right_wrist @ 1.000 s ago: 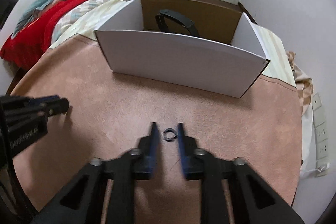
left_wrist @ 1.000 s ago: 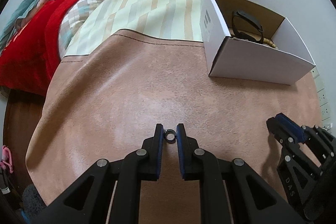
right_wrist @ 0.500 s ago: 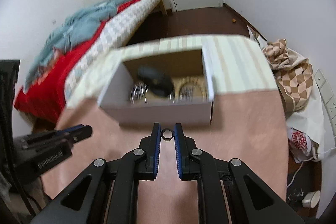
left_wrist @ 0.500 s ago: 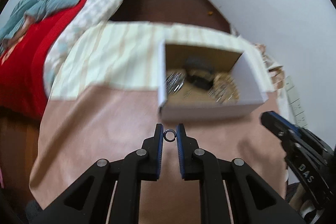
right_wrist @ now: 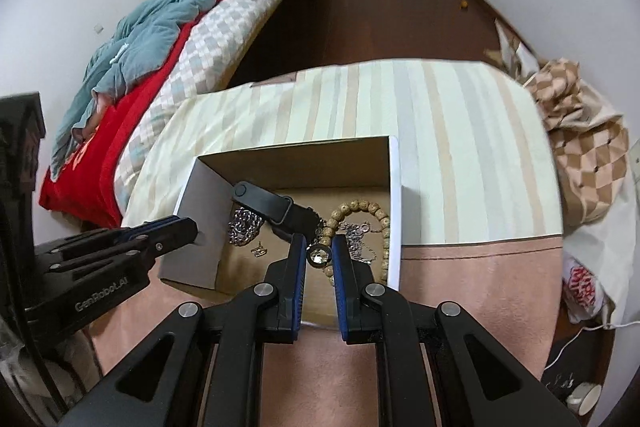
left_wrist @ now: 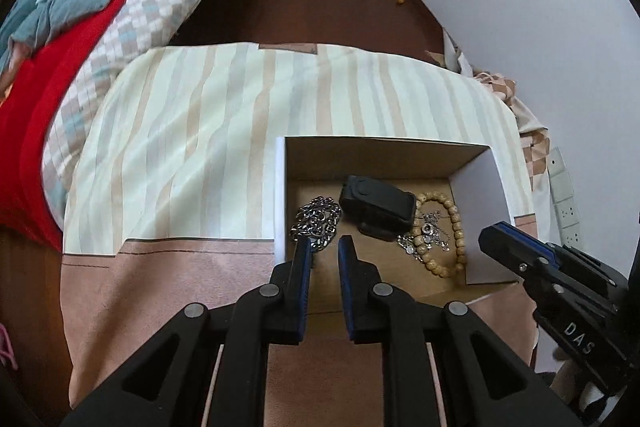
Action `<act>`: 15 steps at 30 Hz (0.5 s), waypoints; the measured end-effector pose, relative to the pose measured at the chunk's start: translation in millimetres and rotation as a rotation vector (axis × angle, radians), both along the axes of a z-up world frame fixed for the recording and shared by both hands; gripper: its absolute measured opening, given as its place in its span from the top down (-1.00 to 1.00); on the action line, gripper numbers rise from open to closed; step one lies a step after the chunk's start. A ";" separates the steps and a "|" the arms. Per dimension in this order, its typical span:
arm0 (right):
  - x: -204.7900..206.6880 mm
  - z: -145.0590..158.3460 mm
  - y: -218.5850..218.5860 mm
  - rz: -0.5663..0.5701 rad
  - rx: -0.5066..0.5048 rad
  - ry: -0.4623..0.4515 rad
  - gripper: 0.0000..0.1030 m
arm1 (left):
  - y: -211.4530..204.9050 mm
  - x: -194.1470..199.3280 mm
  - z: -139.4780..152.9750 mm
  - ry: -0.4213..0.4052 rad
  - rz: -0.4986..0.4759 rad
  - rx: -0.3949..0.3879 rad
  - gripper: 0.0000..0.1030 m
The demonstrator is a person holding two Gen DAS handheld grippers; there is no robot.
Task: Organize jewelry
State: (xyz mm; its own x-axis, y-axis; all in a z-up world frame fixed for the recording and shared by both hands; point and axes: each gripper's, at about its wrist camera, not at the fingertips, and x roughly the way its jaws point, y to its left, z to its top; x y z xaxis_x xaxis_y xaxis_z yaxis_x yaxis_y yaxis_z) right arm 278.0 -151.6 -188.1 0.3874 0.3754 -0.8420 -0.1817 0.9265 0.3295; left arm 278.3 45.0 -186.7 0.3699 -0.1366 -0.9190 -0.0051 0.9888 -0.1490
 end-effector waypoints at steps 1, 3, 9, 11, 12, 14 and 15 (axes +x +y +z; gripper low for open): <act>2.7 -0.9 -1.7 -0.002 0.005 0.016 0.71 | 0.3 -0.7 0.2 0.000 0.003 -0.001 0.70; 3.4 -1.7 -4.4 -0.010 0.007 0.026 0.55 | 1.8 -1.0 2.2 -0.004 0.010 0.006 0.62; 2.2 9.4 -21.5 -0.051 0.037 0.015 0.30 | 1.8 -4.0 16.0 -0.036 0.029 0.022 -0.48; 0.8 15.5 -24.5 -0.057 0.029 0.003 0.29 | 4.0 -6.4 22.0 -0.056 0.039 0.018 -0.52; -0.7 18.5 -24.8 -0.060 0.015 -0.004 0.26 | 4.6 -7.0 24.4 -0.060 0.042 0.024 -0.52; -4.5 24.2 -24.1 -0.069 -0.034 -0.020 -0.07 | 5.8 -10.1 29.2 -0.070 0.047 0.045 -0.55; -7.0 27.1 -22.4 -0.071 -0.070 -0.032 -0.18 | 6.3 -11.5 30.7 -0.074 0.048 0.055 -0.69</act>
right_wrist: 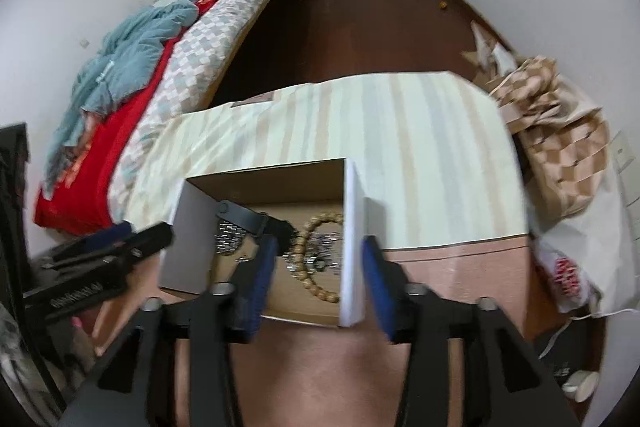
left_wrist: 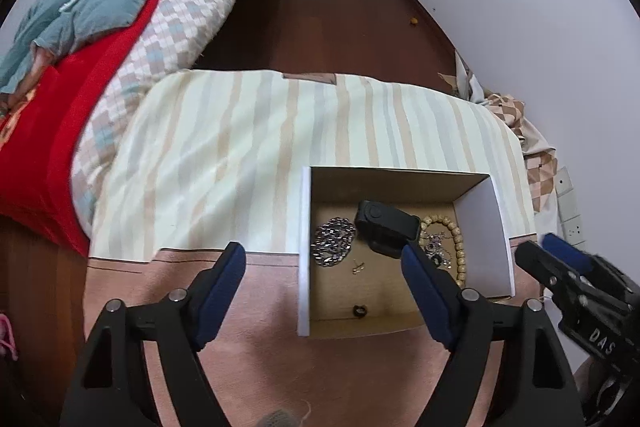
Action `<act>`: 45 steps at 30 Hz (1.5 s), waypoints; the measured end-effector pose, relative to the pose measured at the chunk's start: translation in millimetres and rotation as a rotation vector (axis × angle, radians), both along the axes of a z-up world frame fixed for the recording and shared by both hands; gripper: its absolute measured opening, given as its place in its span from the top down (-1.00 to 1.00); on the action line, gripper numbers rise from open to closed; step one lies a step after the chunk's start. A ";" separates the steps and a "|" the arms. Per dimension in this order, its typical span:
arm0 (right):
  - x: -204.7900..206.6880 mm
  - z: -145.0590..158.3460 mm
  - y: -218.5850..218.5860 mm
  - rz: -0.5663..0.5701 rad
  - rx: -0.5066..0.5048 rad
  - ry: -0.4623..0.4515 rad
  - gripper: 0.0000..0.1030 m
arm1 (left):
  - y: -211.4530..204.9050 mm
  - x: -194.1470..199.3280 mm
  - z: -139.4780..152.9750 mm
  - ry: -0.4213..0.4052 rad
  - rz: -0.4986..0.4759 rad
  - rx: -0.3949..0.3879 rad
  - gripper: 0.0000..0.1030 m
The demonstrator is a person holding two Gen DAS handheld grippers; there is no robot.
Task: Organize jewelry
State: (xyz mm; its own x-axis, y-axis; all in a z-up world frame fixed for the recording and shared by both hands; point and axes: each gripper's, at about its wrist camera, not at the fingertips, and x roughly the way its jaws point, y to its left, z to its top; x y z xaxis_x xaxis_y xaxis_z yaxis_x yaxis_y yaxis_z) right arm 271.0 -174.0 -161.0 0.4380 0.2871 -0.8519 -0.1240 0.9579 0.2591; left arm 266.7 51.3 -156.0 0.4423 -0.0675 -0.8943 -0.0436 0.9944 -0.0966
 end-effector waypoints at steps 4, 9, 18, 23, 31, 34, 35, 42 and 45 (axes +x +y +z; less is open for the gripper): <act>-7.8 3.3 8.5 -0.020 -0.151 -0.010 -0.81 | -1.1 -10.9 4.7 -0.023 0.006 0.066 -0.99; -17.5 2.7 13.0 -0.045 -0.265 -0.008 -0.96 | -0.5 -26.5 6.1 -0.020 0.032 0.116 -0.99; -51.9 36.8 9.9 -0.080 -0.302 -0.046 -0.99 | -0.8 -64.9 43.9 -0.080 0.064 0.112 -0.99; -81.8 73.3 11.5 -0.084 -0.304 -0.100 -0.99 | -3.3 -94.6 81.2 -0.150 0.080 0.128 -0.99; -137.1 145.3 8.6 -0.107 -0.274 -0.203 -0.99 | -3.0 -144.1 137.8 -0.243 0.087 0.132 -0.99; -158.1 170.7 8.0 -0.112 -0.269 -0.242 -0.99 | -1.8 -165.3 159.5 -0.272 0.089 0.135 -0.99; -163.6 177.3 8.3 -0.113 -0.269 -0.253 -1.00 | -0.4 -170.2 163.3 -0.279 0.092 0.133 -0.99; -204.3 224.1 6.7 -0.117 -0.268 -0.332 -1.00 | -1.3 -199.5 188.9 -0.298 0.097 0.122 -0.99; -214.6 236.7 7.5 -0.112 -0.263 -0.342 -1.00 | -2.3 -209.1 198.0 -0.305 0.097 0.122 -0.99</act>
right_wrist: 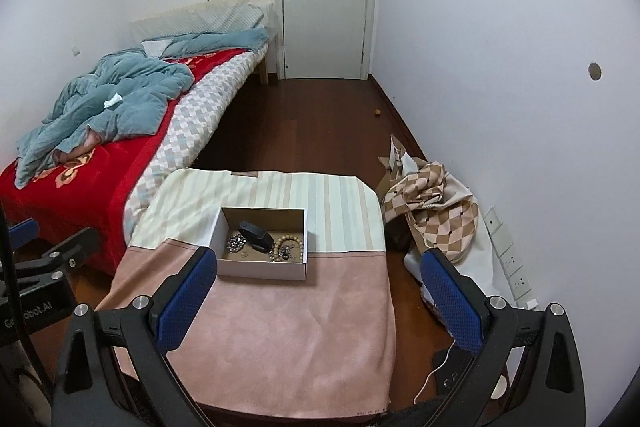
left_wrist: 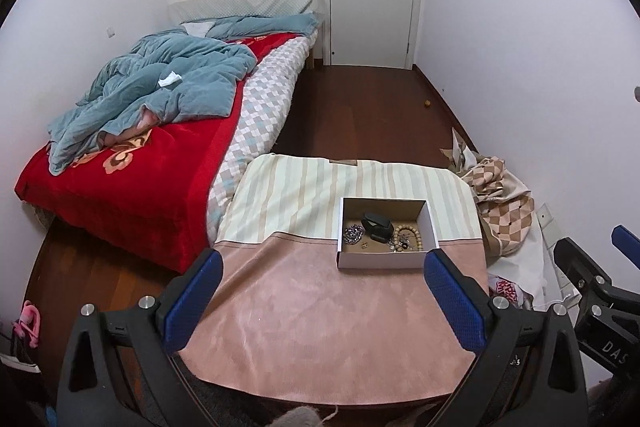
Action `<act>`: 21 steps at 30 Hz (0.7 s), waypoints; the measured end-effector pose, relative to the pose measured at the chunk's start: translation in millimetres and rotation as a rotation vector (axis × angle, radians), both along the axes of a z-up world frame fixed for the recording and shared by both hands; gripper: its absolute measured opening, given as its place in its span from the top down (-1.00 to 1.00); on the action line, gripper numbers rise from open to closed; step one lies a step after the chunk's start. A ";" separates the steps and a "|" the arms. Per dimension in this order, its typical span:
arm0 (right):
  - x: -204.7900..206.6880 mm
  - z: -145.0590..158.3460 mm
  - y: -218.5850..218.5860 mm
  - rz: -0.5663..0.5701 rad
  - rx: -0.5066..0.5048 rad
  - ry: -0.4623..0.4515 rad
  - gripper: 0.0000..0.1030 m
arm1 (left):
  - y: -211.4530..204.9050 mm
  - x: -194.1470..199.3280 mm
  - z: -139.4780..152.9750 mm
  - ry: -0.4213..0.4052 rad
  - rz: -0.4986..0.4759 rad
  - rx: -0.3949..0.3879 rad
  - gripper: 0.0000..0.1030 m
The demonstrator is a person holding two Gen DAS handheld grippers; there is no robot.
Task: Organize jewelry
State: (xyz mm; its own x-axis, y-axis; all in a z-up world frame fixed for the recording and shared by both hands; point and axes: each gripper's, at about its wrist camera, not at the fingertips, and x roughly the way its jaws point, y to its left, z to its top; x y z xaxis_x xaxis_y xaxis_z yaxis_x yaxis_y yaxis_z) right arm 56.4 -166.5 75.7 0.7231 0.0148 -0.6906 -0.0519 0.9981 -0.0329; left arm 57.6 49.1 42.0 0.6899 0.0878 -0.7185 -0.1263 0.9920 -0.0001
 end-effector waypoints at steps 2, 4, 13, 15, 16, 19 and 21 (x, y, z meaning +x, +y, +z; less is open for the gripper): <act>-7.5 8.7 0.2 0.007 -0.001 -0.009 -1.00 | -0.9 -6.3 6.6 -0.007 -0.001 -0.002 -0.99; -14.8 16.2 0.6 0.012 -0.003 -0.014 -1.00 | -1.5 -10.7 13.3 -0.014 -0.005 -0.006 -0.99; -8.6 28.1 -1.6 0.010 0.001 0.017 -1.00 | -3.9 0.6 16.4 0.029 0.005 -0.003 -0.99; -1.6 26.4 -0.9 0.007 -0.002 0.031 -1.00 | -3.8 6.5 14.4 0.037 0.008 -0.011 -0.99; 1.6 25.3 -0.6 0.006 -0.002 0.038 -1.00 | -3.8 11.0 13.0 0.046 0.011 -0.013 -0.99; 11.4 22.0 0.5 0.002 -0.009 0.048 -1.00 | -5.6 16.6 10.9 0.053 0.009 -0.012 -0.99; 18.4 19.5 0.8 -0.002 -0.013 0.056 -1.00 | -7.2 24.8 8.3 0.066 0.006 -0.015 -0.99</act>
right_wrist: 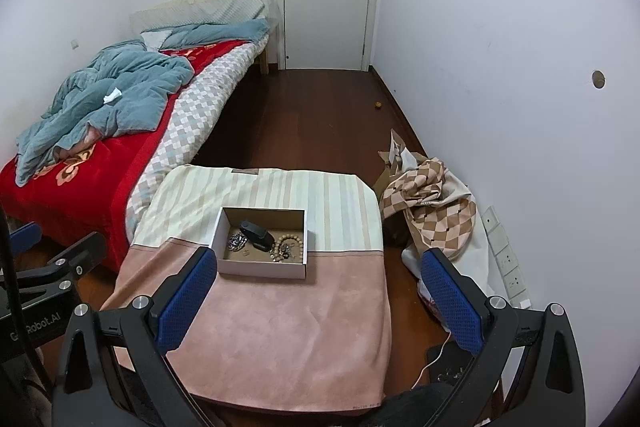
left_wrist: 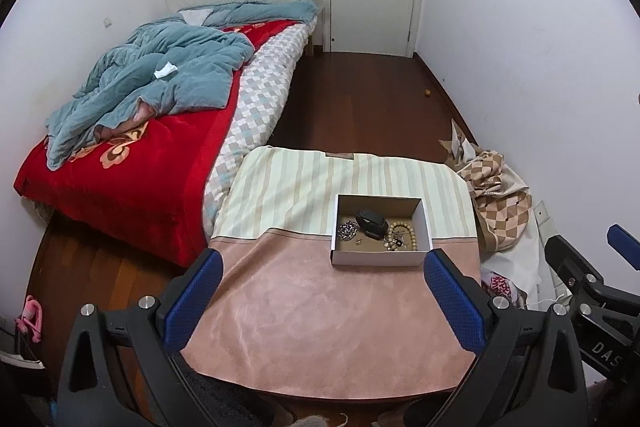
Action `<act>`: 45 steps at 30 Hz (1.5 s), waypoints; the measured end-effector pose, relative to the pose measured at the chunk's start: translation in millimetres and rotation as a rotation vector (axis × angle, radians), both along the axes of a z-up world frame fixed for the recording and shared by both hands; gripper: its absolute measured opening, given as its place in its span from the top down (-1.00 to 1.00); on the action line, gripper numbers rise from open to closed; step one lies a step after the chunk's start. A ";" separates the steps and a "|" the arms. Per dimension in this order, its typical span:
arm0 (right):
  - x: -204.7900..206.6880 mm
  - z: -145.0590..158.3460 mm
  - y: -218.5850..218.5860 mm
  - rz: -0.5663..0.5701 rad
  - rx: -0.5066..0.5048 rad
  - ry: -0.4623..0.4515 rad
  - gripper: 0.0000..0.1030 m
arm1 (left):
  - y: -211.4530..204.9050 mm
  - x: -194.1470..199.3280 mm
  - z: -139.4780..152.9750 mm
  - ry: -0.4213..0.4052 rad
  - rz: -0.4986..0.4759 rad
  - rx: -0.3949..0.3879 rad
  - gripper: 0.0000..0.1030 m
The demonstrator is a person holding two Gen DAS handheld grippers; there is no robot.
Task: Organize jewelry
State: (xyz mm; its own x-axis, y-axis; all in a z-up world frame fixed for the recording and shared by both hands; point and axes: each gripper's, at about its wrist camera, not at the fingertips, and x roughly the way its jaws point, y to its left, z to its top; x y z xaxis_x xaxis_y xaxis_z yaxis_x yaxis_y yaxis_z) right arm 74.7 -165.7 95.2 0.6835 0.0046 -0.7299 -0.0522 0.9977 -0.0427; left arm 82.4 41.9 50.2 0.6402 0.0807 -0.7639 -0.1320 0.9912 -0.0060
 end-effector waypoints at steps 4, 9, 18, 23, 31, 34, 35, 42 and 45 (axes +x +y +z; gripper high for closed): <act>19.1 -8.4 -2.6 -0.013 0.002 0.032 -1.00 | -0.9 11.4 -3.3 0.023 0.010 0.002 -0.99; 37.3 -13.3 -5.5 -0.021 0.005 0.053 -1.00 | -1.1 25.7 -4.3 0.035 0.017 0.010 -0.99; 55.2 -17.0 -3.3 -0.018 -0.006 0.079 -1.00 | -0.7 40.2 -7.4 0.065 0.013 0.008 -0.99; 57.8 -19.3 -1.8 -0.011 -0.009 0.091 -1.00 | -0.6 39.5 -7.7 0.066 0.007 0.007 -0.99; 59.6 -21.6 0.7 -0.008 -0.015 0.098 -1.00 | 1.0 39.7 -10.4 0.072 0.014 0.001 -0.99; 59.8 -24.0 1.6 -0.008 -0.016 0.103 -1.00 | 2.1 38.3 -12.2 0.076 0.014 0.000 -0.99; 59.4 -24.5 1.1 -0.008 -0.017 0.105 -1.00 | 2.2 38.0 -12.7 0.077 0.014 0.000 -0.99; 59.3 -28.4 2.5 -0.003 -0.018 0.115 -1.00 | 4.4 38.6 -15.5 0.083 0.018 -0.003 -0.99; 59.6 -29.1 1.8 -0.002 -0.018 0.117 -1.00 | 4.2 39.1 -15.1 0.084 0.016 -0.003 -0.99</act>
